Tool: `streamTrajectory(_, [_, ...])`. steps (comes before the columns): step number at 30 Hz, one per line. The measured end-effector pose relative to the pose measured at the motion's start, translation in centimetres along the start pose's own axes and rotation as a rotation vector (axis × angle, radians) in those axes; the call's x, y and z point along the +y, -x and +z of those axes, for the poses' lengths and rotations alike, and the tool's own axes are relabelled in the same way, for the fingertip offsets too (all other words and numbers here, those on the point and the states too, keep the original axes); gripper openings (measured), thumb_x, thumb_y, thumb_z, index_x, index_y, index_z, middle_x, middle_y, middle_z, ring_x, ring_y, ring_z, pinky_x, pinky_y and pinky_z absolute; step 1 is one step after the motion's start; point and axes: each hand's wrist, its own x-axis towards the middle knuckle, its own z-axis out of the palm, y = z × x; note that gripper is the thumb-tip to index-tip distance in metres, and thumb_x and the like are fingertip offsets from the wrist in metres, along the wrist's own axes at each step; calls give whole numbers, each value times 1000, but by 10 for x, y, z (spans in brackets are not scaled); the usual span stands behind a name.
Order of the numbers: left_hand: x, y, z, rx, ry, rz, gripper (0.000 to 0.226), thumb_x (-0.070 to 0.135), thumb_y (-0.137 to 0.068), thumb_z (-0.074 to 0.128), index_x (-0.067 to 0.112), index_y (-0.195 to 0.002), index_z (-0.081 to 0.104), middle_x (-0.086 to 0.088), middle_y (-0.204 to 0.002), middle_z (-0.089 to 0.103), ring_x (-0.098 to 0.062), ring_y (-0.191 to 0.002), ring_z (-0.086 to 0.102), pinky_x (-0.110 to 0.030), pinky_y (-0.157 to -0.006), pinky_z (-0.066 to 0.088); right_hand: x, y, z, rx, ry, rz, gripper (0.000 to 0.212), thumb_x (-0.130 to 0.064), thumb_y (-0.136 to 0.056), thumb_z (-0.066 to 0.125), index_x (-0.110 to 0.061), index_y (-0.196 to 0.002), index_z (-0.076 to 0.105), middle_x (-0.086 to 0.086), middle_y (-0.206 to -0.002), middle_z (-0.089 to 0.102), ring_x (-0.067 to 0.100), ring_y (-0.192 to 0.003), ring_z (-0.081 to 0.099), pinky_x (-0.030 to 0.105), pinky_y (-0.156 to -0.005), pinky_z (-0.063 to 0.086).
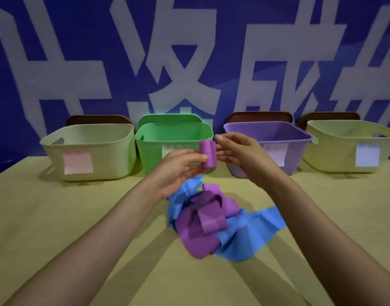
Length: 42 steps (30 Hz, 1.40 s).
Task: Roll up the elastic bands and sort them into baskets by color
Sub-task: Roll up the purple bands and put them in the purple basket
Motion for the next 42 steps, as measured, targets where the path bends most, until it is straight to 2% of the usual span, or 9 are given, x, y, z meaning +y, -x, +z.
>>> streamTrajectory(8, [28, -112, 30, -73, 41, -132, 16, -5, -87, 53, -5, -100, 62, -11, -92, 64, -16, -83, 62, -23, -79, 55, -36, -82, -67, 50, 40, 229, 23, -8, -93, 55, 5, -111, 61, 11, -88, 64, 15, -74, 61, 15, -67, 54])
streamTrajectory(14, [62, -154, 71, -56, 55, -274, 15, -6, -89, 52, 1, -85, 65, -6, -75, 71, -11, -68, 68, -21, -69, 57, -76, -125, -101, 64, 104, 365, 23, -7, -91, 59, 6, -109, 65, 27, -107, 65, 26, -91, 63, 30, -86, 53])
streamTrajectory(19, [64, -183, 93, 41, 51, -361, 14, -6, -87, 57, 2, -100, 56, -16, -91, 65, -18, -74, 68, -24, -66, 58, -84, -150, -128, 87, 101, 487, 20, -3, -86, 64, 7, -103, 66, 19, -93, 67, 19, -80, 63, 19, -71, 56])
streamTrajectory(23, [51, -205, 103, 96, 17, -416, 10, -7, -87, 57, 3, -87, 55, -14, -83, 64, -13, -60, 68, -22, -62, 58, -64, -174, -146, 134, 250, 624, 21, -14, -83, 72, -3, -100, 69, 15, -99, 70, 24, -95, 66, 37, -93, 53])
streamTrajectory(25, [42, -216, 106, 111, -24, -453, 10, -8, -87, 57, 2, -87, 54, -14, -83, 63, -13, -60, 68, -22, -59, 58, -52, -184, -152, 136, 253, 697, 22, -14, -82, 72, -4, -102, 68, 15, -96, 70, 25, -93, 67, 36, -91, 54])
streamTrajectory(31, [16, -246, 105, 114, -213, -675, 14, 2, -95, 46, 8, -89, 58, -12, -90, 57, -19, -79, 53, -36, -85, 45, -21, -200, -157, 134, 123, 895, 10, 1, -84, 67, 2, -93, 65, 16, -82, 67, 21, -72, 67, 22, -60, 57])
streamTrajectory(34, [17, -265, 106, 89, -88, -862, 26, 22, -99, 42, 3, -112, 55, -18, -112, 57, -29, -107, 52, -44, -111, 25, 3, -215, -159, 136, 132, 955, 9, 5, -81, 68, 0, -86, 62, 16, -82, 66, 23, -75, 67, 28, -68, 59])
streamTrajectory(37, [18, -281, 104, 106, 72, -1001, 70, 42, -100, 34, -9, -145, 17, -24, -150, 28, -33, -139, 28, -50, -115, 5, 27, -228, -158, 121, 144, 997, 10, 8, -81, 66, 1, -81, 59, 17, -81, 64, 25, -76, 66, 34, -73, 59])
streamTrajectory(42, [2, -298, 97, 130, 88, -1111, 78, 51, -99, 28, -4, -148, 3, -18, -156, 17, -32, -143, 20, -52, -115, 0, 60, -240, -151, 57, 233, 1104, 19, 4, -88, 60, -4, -71, 55, 11, -65, 60, 13, -52, 60, 22, -50, 53])
